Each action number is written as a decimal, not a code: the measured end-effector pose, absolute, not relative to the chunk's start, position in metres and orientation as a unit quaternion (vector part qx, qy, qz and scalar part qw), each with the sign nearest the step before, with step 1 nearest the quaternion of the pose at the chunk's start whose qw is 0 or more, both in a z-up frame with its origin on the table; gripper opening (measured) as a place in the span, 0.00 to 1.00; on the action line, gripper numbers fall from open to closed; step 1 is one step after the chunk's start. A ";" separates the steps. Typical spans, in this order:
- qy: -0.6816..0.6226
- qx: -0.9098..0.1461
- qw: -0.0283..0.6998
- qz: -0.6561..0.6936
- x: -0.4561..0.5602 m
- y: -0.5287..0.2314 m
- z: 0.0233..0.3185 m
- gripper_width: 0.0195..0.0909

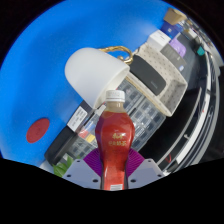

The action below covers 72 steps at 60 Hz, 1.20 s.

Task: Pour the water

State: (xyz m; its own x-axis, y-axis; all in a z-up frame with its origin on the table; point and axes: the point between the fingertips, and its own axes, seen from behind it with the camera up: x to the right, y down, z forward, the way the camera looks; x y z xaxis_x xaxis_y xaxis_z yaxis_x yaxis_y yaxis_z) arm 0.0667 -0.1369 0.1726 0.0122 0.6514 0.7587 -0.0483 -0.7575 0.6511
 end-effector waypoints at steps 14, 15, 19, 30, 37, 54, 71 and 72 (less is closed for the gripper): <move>0.250 0.654 0.276 0.658 0.070 -0.133 0.169 0.10; 0.248 0.654 0.276 0.659 0.070 -0.133 0.169 0.10; 0.234 0.655 0.267 0.667 0.069 -0.135 0.172 0.10; 0.053 0.704 0.112 0.700 0.058 -0.158 0.186 0.10; -0.150 0.710 -0.060 0.685 0.050 -0.178 0.190 0.10; -0.425 0.589 -0.388 0.566 0.043 -0.210 0.192 0.12; -0.525 0.529 -0.476 0.467 0.071 -0.214 0.128 0.12; -0.526 0.530 -0.474 0.467 0.072 -0.216 0.123 0.12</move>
State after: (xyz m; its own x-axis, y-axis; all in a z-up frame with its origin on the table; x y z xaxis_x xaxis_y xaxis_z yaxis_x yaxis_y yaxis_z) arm 0.0721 -0.2164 0.1234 0.0104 -0.9999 -0.0038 -0.1141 0.0026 -0.9935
